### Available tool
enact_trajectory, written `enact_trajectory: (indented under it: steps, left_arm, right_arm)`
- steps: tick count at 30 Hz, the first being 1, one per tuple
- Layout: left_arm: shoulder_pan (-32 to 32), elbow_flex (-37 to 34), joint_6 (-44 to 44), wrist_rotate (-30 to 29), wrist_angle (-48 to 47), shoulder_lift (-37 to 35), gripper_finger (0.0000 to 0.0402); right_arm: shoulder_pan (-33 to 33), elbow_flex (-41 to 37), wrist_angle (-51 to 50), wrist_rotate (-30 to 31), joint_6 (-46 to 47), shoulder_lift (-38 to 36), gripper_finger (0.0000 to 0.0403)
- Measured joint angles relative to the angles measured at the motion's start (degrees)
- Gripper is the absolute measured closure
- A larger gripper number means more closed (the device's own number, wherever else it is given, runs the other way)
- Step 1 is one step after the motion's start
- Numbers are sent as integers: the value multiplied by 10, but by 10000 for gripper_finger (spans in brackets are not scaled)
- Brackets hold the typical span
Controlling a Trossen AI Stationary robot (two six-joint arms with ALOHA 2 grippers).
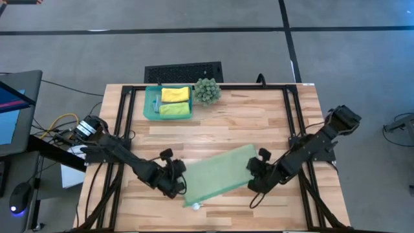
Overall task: Fold microfiber towels
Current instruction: Fold the green microfiber cloth
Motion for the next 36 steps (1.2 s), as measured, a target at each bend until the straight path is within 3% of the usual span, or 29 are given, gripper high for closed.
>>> enact_trajectory:
  steps: [4, 9, 13, 18, 21, 25, 30, 36]
  left_arm:
    - [-15, -3, 25, -5, 68, 37, 386]
    - [-8, -6, 22, 32, 98, 91, 386]
    - [-6, -4, -1, 44, 96, 98, 386]
    - [-35, 30, -36, 73, 45, 83, 386]
    - [-53, 58, -39, 38, 47, 77, 386]
    - [-66, 66, -38, -16, 46, 78, 386]
    - [-70, 67, -52, -37, 47, 86, 386]
    - [-69, 67, -53, -36, 42, 89, 386]
  right_arm:
    - [-3, 0, 112, -7, -47, 3, 389]
    - [-7, -1, 192, -65, -53, 63, 386]
    - [-32, 4, 173, -82, -36, 112, 390]
    - [-100, 3, 96, -38, -58, 102, 387]
    - [-151, 1, 16, -4, -64, 61, 388]
    - [-185, 11, 5, -1, -71, 0, 392]
    - [-155, 10, 61, -9, -73, -14, 385]
    - [-92, 11, 202, -27, -87, 45, 383]
